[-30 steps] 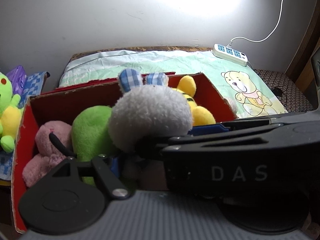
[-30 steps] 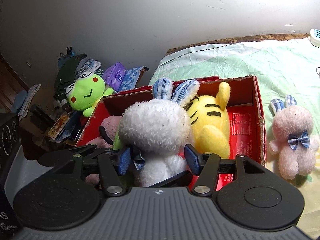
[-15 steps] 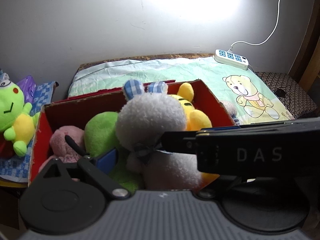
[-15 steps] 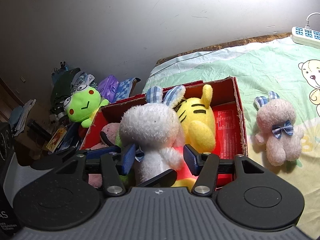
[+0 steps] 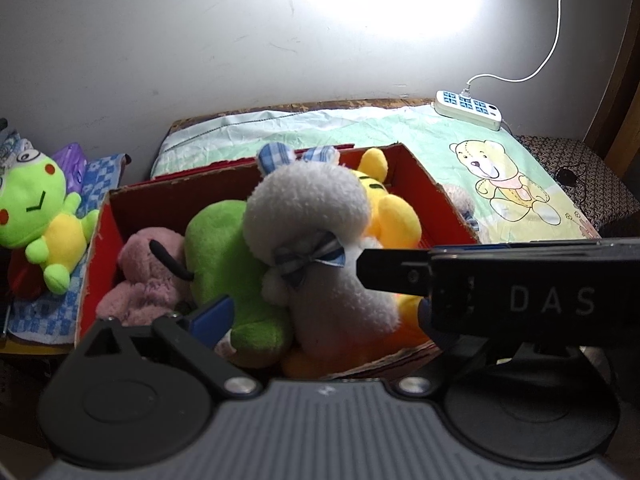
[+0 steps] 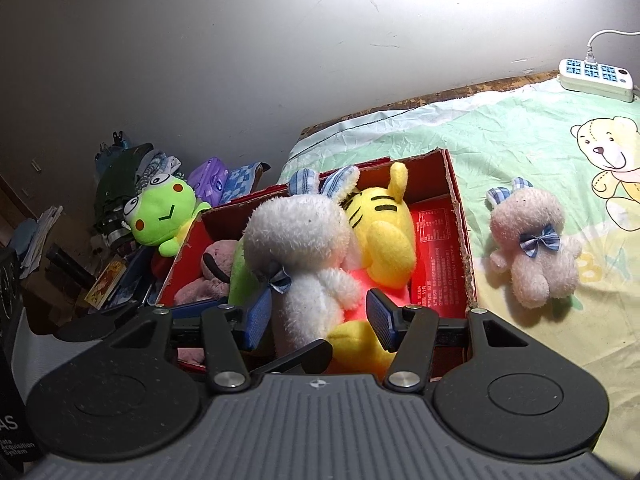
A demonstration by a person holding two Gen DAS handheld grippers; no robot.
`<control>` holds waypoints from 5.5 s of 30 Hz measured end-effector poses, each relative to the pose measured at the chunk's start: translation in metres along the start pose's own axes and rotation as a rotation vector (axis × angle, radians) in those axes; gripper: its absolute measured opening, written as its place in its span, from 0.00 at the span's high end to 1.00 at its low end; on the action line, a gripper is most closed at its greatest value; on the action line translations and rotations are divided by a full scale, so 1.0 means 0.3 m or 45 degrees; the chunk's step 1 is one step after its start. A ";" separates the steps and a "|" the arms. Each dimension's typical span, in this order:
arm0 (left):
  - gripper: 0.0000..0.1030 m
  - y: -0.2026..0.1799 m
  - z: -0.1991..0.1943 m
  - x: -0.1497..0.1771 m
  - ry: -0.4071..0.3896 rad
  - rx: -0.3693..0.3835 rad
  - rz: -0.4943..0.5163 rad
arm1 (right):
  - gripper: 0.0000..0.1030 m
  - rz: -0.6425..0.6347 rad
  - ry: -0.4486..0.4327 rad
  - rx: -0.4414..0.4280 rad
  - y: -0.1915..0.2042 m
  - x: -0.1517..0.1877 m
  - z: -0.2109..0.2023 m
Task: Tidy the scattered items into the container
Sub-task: 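Open the right gripper to release the bunny plush in the box, then withdraw the right gripper from the box toward the pink-white plush, then move the right gripper down onto the pink-white plush with blue bow, then close the right gripper on the pink-white plush's body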
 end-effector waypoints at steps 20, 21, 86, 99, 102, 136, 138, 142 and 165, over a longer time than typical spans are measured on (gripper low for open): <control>0.03 -0.183 -0.069 0.109 0.087 0.035 0.144 | 0.45 0.055 -0.065 0.051 -0.019 0.155 -0.170; 0.03 -0.196 -0.066 0.116 0.095 0.044 0.150 | 0.45 0.062 -0.067 0.061 -0.028 0.163 -0.178; 0.03 -0.813 0.408 0.045 0.467 0.047 0.068 | 0.47 0.112 0.234 0.147 -0.845 -0.029 -0.175; 0.03 -0.786 0.461 0.011 0.483 0.027 0.096 | 0.47 0.194 0.248 0.095 -0.859 -0.111 -0.096; 0.03 -0.787 0.478 0.001 0.491 0.026 0.118 | 0.46 0.183 0.243 0.090 -0.854 -0.138 -0.075; 0.04 -0.695 0.682 -0.081 0.310 0.058 0.066 | 0.47 0.117 0.473 -0.074 -0.791 -0.180 0.226; 0.04 -0.694 0.687 -0.087 0.299 0.058 0.067 | 0.48 0.128 0.478 -0.088 -0.786 -0.176 0.236; 0.05 -0.696 0.690 -0.093 0.288 0.068 0.080 | 0.61 0.159 0.479 -0.122 -0.782 -0.170 0.242; 0.08 -0.986 0.535 0.012 0.312 0.342 0.301 | 0.76 0.156 0.425 0.007 -0.882 -0.038 -0.027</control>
Point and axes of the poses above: each gripper's, at about its wrist camera, not at the fingertips, and z roughly the way its jaws point, y to its left, x to its underside, the point moved 10 cm from there along z, roughly the way its jaws point, and after that the axes turned 8 degrees about z, right-handed, at the moved point
